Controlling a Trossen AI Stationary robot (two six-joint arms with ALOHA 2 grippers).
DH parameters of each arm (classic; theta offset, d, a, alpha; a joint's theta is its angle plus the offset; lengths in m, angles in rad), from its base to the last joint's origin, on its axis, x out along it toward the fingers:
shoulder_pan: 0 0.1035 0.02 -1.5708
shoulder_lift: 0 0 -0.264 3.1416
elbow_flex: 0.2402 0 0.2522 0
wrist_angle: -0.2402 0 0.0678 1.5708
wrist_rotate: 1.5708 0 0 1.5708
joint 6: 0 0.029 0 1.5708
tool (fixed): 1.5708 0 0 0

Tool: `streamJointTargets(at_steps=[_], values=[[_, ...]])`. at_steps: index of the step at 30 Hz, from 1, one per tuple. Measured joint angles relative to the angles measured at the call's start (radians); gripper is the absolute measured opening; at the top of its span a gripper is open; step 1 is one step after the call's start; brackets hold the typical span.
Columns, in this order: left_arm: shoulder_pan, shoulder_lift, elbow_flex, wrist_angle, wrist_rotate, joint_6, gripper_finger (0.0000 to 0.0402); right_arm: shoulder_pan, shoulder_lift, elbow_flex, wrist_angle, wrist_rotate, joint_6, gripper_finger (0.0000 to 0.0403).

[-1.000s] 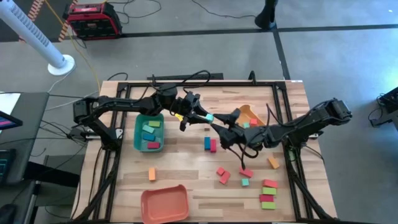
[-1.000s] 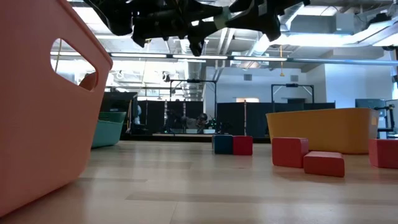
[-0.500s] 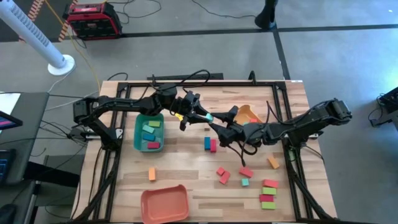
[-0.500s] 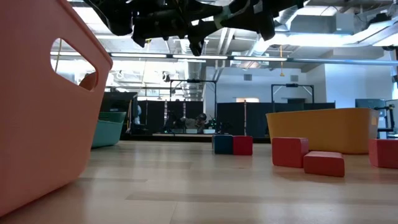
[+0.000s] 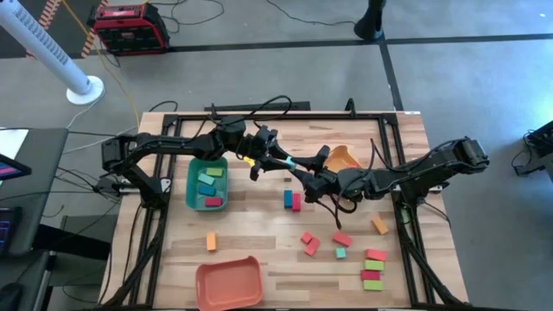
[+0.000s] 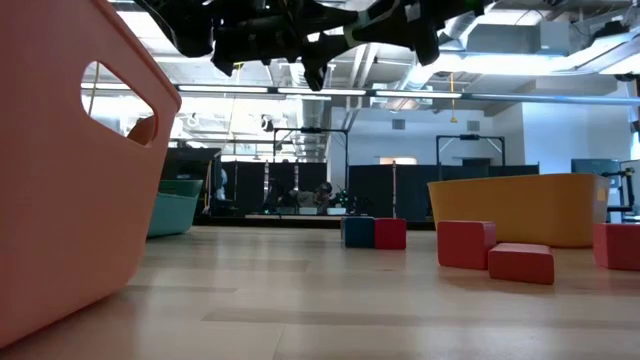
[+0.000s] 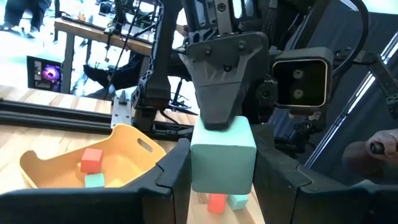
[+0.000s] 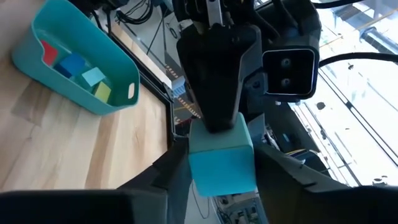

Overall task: Sort blocks by size
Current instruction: Put the top light blue cube block into the yellow bin

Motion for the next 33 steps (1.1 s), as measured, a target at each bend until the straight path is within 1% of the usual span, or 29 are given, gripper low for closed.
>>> streamJointTargets(at_steps=[3,8,11,14,17,19,22,24,28,30,33], values=[[0.000,0.000,0.000,-0.002,-0.003,-0.005,0.0129,0.000,0.000,0.000,-0.001,0.000,-0.003,0.0170],[0.000,0.000,0.000,-0.002,-0.003,-0.001,0.0129,0.000,0.000,0.000,-0.002,0.000,0.003,0.0171],[0.000,0.000,0.000,0.000,-0.008,0.006,0.0138,0.005,0.000,0.000,-0.004,0.022,0.008,0.0171],[0.001,0.002,0.000,0.001,-0.016,0.026,0.0163,0.016,0.000,0.001,-0.026,0.077,0.041,0.0171],[0.017,-0.003,0.000,-0.010,-0.014,0.044,0.0191,0.030,-0.001,0.002,-0.083,0.170,0.084,0.0171],[0.031,-0.021,0.000,-0.057,-0.008,0.072,0.0205,0.038,-0.002,0.001,-0.152,0.242,0.132,0.0171],[0.052,-0.065,0.000,-0.175,-0.007,0.146,0.0217,0.043,-0.006,0.001,-0.295,0.340,0.259,0.0171],[0.066,-0.103,0.000,-0.285,-0.008,0.212,0.0219,0.043,-0.016,0.001,-0.431,0.364,0.381,0.0171],[0.080,-0.201,0.000,-0.552,-0.012,0.367,0.0220,0.030,-0.035,0.031,-0.761,0.360,0.710,0.0171],[0.079,-0.242,0.000,-0.695,-0.048,0.432,0.0220,0.015,-0.045,0.048,-0.919,0.344,0.863,0.0171],[0.069,-0.302,0.000,-0.891,-0.127,0.516,0.0217,-0.021,-0.059,0.065,-1.094,0.250,1.047,0.0171]])
